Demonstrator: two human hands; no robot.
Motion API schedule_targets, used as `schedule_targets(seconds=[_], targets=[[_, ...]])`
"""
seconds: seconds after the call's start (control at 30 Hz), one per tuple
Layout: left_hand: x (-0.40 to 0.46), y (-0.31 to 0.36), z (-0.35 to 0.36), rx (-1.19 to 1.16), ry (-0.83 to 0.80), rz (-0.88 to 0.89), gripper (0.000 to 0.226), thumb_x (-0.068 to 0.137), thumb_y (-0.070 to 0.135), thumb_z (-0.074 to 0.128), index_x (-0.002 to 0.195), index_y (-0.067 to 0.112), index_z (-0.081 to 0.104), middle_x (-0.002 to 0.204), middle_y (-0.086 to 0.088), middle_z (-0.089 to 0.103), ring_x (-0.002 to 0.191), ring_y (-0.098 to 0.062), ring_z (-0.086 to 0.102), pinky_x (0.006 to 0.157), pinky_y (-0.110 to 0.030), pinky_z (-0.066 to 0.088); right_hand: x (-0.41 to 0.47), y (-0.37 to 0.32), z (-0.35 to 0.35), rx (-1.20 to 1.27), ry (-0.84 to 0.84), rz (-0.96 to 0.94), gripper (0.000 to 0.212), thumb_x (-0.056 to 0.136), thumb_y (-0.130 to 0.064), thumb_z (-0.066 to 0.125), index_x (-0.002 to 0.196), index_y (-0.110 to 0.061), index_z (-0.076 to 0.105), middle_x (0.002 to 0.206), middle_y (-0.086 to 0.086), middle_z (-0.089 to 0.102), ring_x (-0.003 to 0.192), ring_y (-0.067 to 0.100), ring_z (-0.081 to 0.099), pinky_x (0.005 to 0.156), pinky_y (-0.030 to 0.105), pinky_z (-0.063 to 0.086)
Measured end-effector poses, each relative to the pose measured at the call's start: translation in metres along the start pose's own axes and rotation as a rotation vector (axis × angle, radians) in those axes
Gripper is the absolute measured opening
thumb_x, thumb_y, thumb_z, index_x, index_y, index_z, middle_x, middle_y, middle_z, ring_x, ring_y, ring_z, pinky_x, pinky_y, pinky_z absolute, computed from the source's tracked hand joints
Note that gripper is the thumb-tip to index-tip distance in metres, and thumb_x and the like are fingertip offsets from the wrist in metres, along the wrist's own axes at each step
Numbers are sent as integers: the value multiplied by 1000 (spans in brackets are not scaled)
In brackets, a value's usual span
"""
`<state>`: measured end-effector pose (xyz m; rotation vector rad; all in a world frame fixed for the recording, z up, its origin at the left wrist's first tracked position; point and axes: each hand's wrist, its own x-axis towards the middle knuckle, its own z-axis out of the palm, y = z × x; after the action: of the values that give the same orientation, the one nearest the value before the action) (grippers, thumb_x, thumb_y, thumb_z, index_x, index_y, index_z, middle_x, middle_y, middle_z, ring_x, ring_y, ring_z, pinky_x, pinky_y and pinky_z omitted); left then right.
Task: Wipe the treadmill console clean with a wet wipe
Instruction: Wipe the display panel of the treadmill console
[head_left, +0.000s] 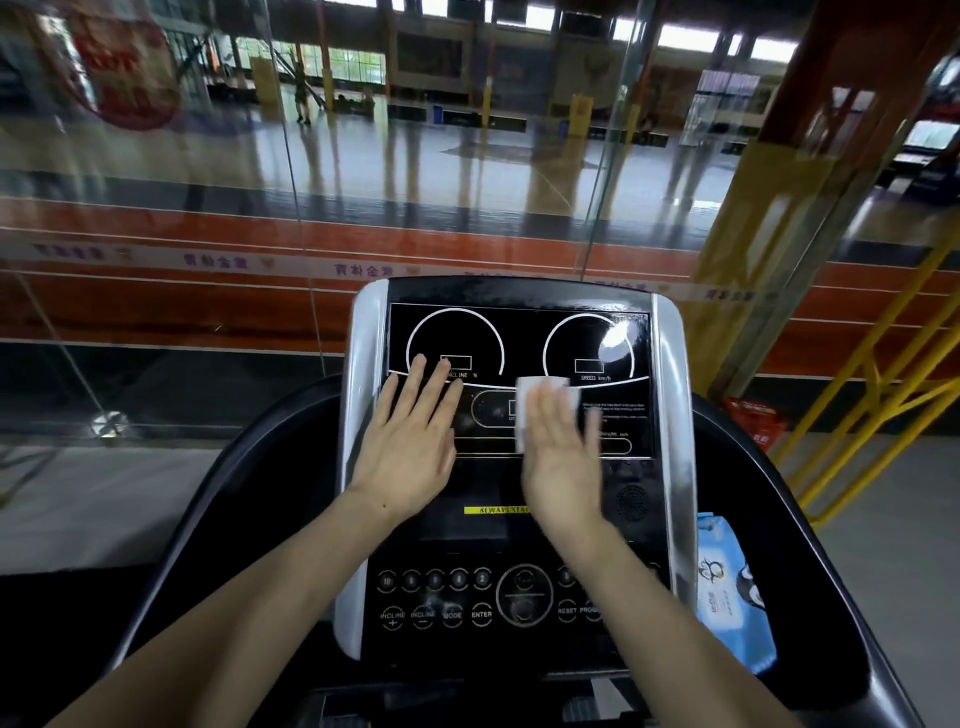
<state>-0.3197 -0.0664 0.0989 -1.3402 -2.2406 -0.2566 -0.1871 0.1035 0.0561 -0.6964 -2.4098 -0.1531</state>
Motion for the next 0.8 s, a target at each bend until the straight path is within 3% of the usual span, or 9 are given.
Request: schedule_targets(seconds=[0.07,0.13,0.3,0.43,0.53,0.6,0.7,0.77,0.8], targets=[[-3,-1,-2,5,9,2,65,101,31,48,161,11,30,172,-11,19,160,-33,5,128,-55,14,2,-17,1,-13,-8,-105,58,107,-23,35,164,-14,24,172,3,20,160,24,14,129,57,0],[-7,-5,-3,13,21,-5,65,101,29,48,161,10,30,171,-12,20,160,-34,6,128,-55,13,-1,-4,1,-33,-53,-90,55,111,-28,27,165,-19,17,173,-1,12,161,21,7,129,57,-1],[-19,-25,-3,37,16,-41,65,102,29,46,161,9,29,172,-14,18,160,-35,1,128,-55,12,-12,43,-5,84,-43,236,59,109,-33,12,167,-21,9,174,-6,1,161,16,-3,129,56,-4],[-24,-36,2,29,17,-48,63,102,27,42,160,7,29,172,-16,15,160,-35,0,129,-53,13,2,-34,8,57,-45,37,71,100,-16,34,166,-16,8,173,2,1,161,23,-3,127,59,-9],[-25,-39,5,21,27,-33,63,101,24,35,160,4,29,172,-18,13,160,-36,0,128,-53,14,8,-50,9,30,-37,-122,59,107,-29,25,163,-20,9,173,-1,14,161,21,8,127,57,-4],[-25,-40,7,7,34,-26,63,101,21,34,161,4,25,172,-18,11,160,-35,-3,129,-53,14,3,-21,5,-21,-52,-102,59,107,-25,29,163,-20,10,173,0,16,161,21,7,127,59,-3],[-28,-42,9,-21,51,-33,62,102,19,33,161,3,21,172,-17,8,160,-34,-6,129,-52,13,-5,17,-1,14,-63,85,59,111,-25,30,166,-22,8,175,-5,0,161,19,-4,128,58,-8],[-29,-43,9,-40,52,-38,63,102,18,32,162,3,20,173,-16,6,160,-33,-7,129,-52,12,2,3,1,63,-32,161,57,111,-27,27,167,-20,14,174,-5,3,162,18,-2,128,56,-8],[-31,-44,8,-47,54,-45,63,102,17,32,162,3,19,173,-16,6,160,-33,-7,129,-52,12,6,-14,5,57,-17,133,61,108,-21,37,166,-18,18,174,-3,8,161,20,3,127,56,-7]])
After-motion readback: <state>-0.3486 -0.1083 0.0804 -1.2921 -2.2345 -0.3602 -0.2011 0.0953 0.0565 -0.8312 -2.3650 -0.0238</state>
